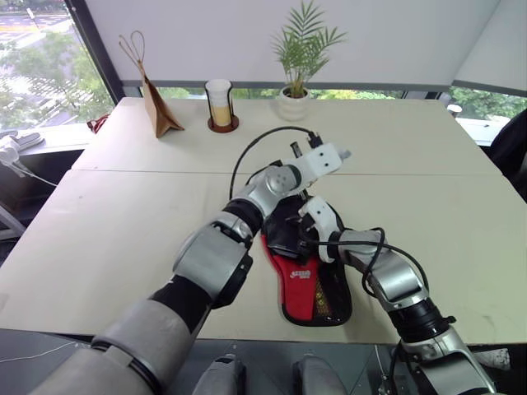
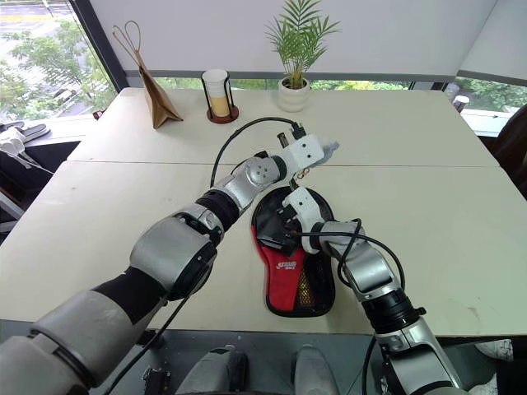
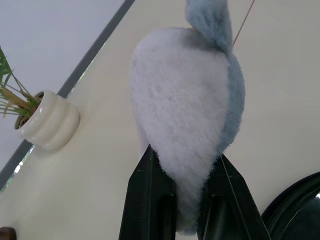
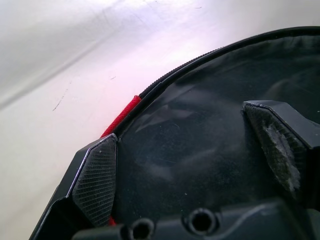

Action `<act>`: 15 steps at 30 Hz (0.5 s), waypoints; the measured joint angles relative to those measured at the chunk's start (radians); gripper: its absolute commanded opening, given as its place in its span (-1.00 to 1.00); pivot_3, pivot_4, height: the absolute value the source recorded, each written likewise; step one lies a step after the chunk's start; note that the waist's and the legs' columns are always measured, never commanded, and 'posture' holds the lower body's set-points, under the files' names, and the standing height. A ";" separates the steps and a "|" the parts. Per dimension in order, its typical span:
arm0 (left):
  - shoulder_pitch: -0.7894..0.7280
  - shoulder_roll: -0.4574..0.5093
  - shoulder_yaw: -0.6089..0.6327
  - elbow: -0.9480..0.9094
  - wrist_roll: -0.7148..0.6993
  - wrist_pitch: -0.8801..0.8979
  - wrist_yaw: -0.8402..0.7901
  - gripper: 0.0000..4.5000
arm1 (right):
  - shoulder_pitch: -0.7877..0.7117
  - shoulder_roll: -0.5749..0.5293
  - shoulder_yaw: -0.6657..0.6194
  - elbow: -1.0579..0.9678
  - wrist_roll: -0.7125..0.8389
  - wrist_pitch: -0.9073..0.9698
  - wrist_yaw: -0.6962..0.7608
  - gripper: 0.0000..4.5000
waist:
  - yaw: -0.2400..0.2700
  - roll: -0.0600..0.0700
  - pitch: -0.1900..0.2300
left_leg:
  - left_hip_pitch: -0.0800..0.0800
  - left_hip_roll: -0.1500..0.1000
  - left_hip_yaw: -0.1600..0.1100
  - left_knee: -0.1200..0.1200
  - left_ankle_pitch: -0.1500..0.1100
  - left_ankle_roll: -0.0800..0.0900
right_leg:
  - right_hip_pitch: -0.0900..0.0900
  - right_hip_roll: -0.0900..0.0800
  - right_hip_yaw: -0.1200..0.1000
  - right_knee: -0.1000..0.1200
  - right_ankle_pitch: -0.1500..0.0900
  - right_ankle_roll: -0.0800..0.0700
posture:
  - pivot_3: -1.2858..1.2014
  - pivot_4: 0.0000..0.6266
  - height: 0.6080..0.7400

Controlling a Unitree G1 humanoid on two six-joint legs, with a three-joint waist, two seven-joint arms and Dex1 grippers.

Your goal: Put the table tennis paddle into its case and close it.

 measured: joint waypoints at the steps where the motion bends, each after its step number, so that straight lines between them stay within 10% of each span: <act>1: 0.000 -0.002 0.003 0.000 0.000 0.000 0.001 -0.98 | 0.000 0.000 0.000 0.000 0.000 0.000 0.000 1.00 | 0.000 0.000 0.000 | 0.000 0.000 0.000 0.000 0.000 0.000 | 0.000 0.000 0.000 0.000 0.000 0.000 | 0.03 -0.52 1.00; 11: 0.000 -0.032 0.041 0.000 -0.022 0.000 -0.046 -0.98 | 0.000 -0.003 0.000 0.000 0.000 0.000 0.000 1.00 | 0.001 0.000 0.000 | 0.001 0.000 0.000 0.000 0.000 0.000 | 0.001 0.000 0.000 0.000 0.000 0.000 | 0.03 -0.52 1.00; 15: 0.001 -0.039 0.049 0.000 -0.034 0.003 -0.100 -0.18 | -0.002 -0.003 0.001 0.003 0.000 0.000 0.002 1.00 | 0.001 0.000 0.000 | 0.001 0.000 0.000 0.000 0.000 0.000 | 0.001 0.000 0.000 0.000 0.000 0.000 | 0.03 -0.52 1.00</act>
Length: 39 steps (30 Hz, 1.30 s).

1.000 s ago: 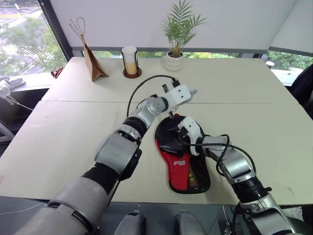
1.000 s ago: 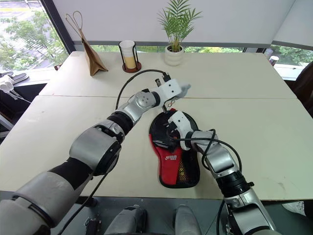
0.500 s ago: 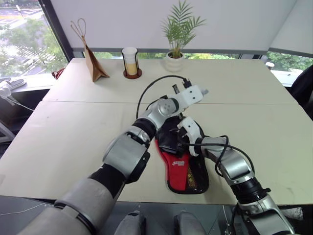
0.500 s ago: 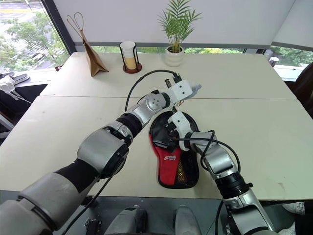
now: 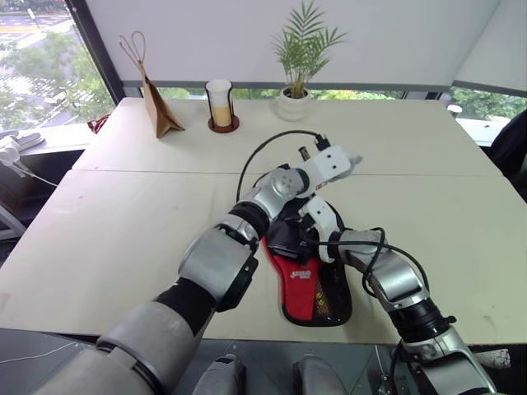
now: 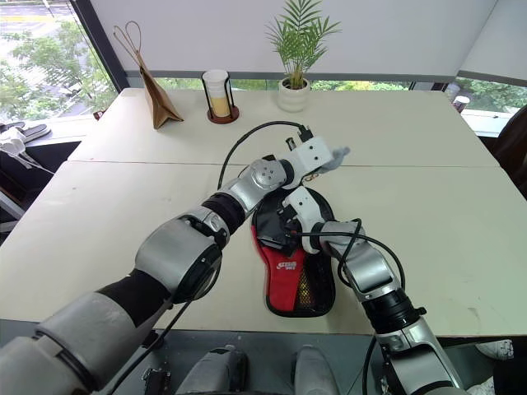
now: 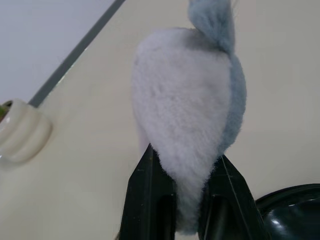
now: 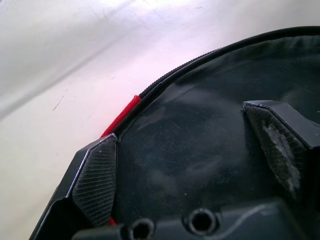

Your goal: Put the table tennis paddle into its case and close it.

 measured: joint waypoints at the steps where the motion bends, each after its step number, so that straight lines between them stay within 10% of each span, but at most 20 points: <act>1: 0.000 -0.001 0.001 0.000 -0.005 0.002 -0.015 0.06 | -0.001 0.000 0.001 0.002 0.000 0.000 0.001 1.00 | 0.000 0.000 0.000 | 0.000 0.000 0.000 0.000 0.000 0.000 | 0.000 0.000 0.000 0.000 0.000 0.000 | 0.03 -0.52 1.00; 5: 0.000 0.008 0.004 -0.003 -0.013 0.006 -0.074 0.96 | -0.021 -0.003 0.012 0.032 0.000 -0.013 0.017 1.00 | -0.001 0.000 0.000 | 0.005 0.000 0.000 -0.002 0.000 0.000 | 0.005 0.000 0.000 0.000 0.000 0.000 | 0.03 -0.52 1.00; 19: -0.051 0.214 0.283 -0.105 -0.364 0.122 -0.595 0.96 | -0.095 -0.046 0.001 0.155 0.020 -0.093 0.096 1.00 | 0.004 0.000 0.000 | 0.009 -0.001 -0.001 -0.001 0.000 0.001 | 0.010 -0.001 -0.001 -0.002 -0.001 0.001 | 0.03 -0.52 1.00; 39: 0.407 0.231 0.055 -0.533 -0.381 0.128 -0.822 0.96 | -0.237 -0.217 -0.281 0.136 0.118 0.204 -0.003 1.00 | -0.001 0.001 0.000 | -0.009 -0.001 -0.001 0.001 0.000 0.000 | -0.008 -0.004 0.000 -0.001 -0.001 0.001 | 0.03 -0.52 1.00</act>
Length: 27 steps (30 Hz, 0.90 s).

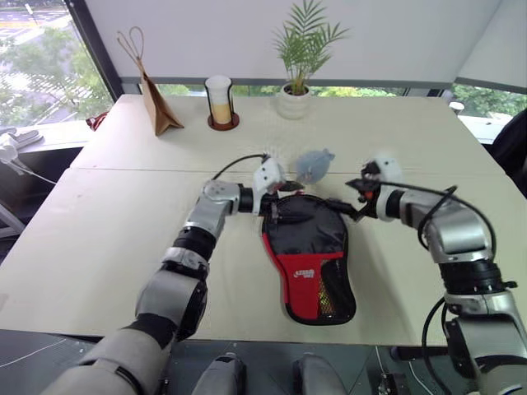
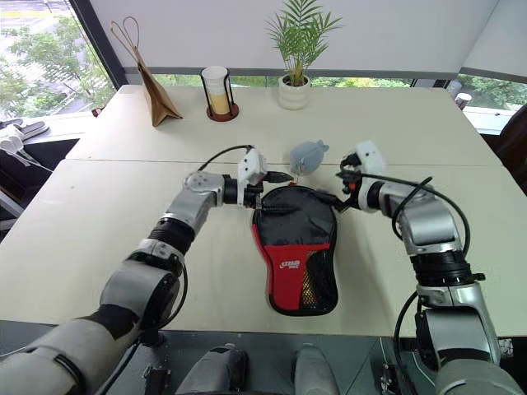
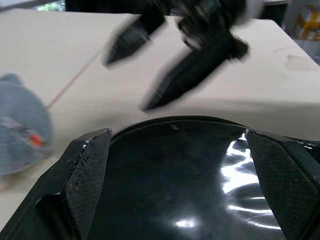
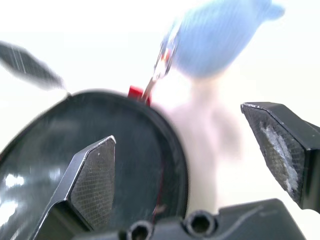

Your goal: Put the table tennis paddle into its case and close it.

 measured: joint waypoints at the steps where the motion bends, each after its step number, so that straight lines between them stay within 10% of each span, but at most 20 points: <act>1: 0.009 -0.003 -0.010 -0.009 0.001 -0.002 0.008 0.96 | -0.008 0.001 -0.001 0.005 -0.001 0.003 -0.017 1.00 | 0.000 0.000 0.000 | 0.000 0.000 0.000 0.000 0.000 0.000 | 0.000 0.000 0.000 0.000 0.000 0.000 | 0.03 -0.52 1.00; 27: 0.153 -0.030 -0.127 -0.048 0.048 -0.037 0.259 0.96 | -0.603 0.298 0.022 1.092 -0.146 -0.437 -0.247 1.00 | -0.010 0.001 0.000 | 0.001 -0.001 0.001 0.000 0.000 0.000 | 0.000 -0.002 0.000 0.001 0.000 0.000 | 0.03 -0.52 1.00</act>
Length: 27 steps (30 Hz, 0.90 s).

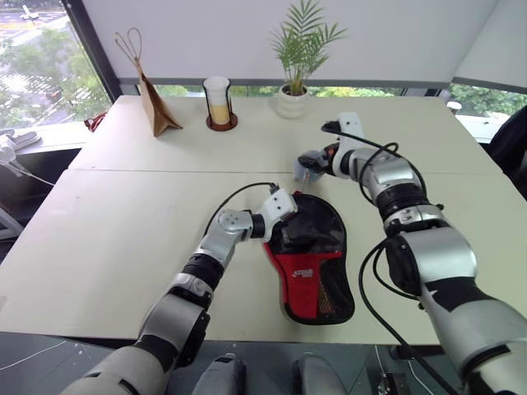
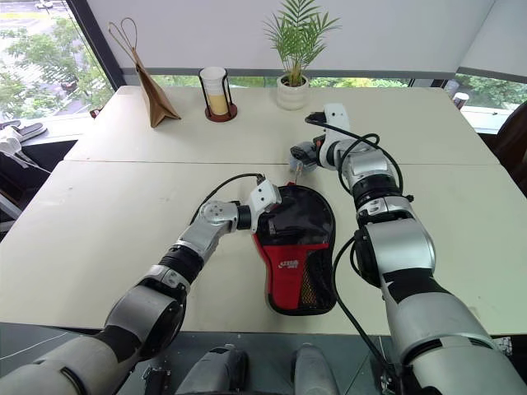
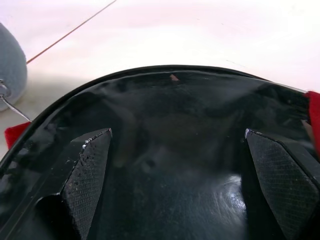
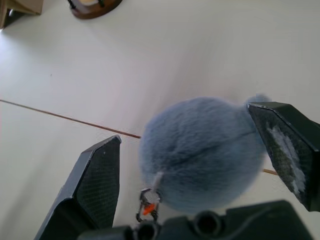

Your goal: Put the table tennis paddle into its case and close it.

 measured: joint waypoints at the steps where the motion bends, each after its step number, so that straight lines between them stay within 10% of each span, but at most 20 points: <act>1: 0.000 0.000 0.000 0.000 0.000 0.000 0.002 0.96 | -0.006 0.008 0.000 0.020 -0.002 -0.012 -0.005 1.00 | 0.000 0.000 0.000 | 0.000 0.000 0.000 0.000 0.000 0.000 | 0.000 0.000 0.000 0.000 0.000 0.000 | 0.03 -0.52 1.00; 15: 0.017 0.000 0.000 -0.018 -0.002 0.000 0.021 0.96 | -0.026 0.042 0.023 0.155 -0.117 -0.060 -0.134 1.00 | -0.011 0.001 -0.001 | 0.001 0.000 -0.001 0.000 0.000 0.000 | 0.002 0.000 0.000 0.000 0.000 0.000 | 0.03 -0.52 1.00; 24: 0.017 0.003 0.000 -0.019 -0.002 0.001 0.029 1.00 | -0.026 0.059 0.021 0.166 -0.147 -0.088 -0.162 -0.92 | -0.016 0.002 -0.001 | 0.001 0.000 -0.001 0.000 0.000 0.000 | 0.002 -0.001 0.000 0.000 0.000 0.000 | 0.03 -0.52 1.00; 27: 0.017 0.003 0.000 -0.019 -0.001 0.001 0.030 1.00 | -0.026 0.061 0.021 0.167 -0.149 -0.093 -0.162 -0.98 | -0.016 0.002 -0.001 | 0.001 0.000 -0.001 0.001 0.000 0.000 | 0.002 -0.001 0.000 0.000 0.000 0.000 | 0.03 -0.52 1.00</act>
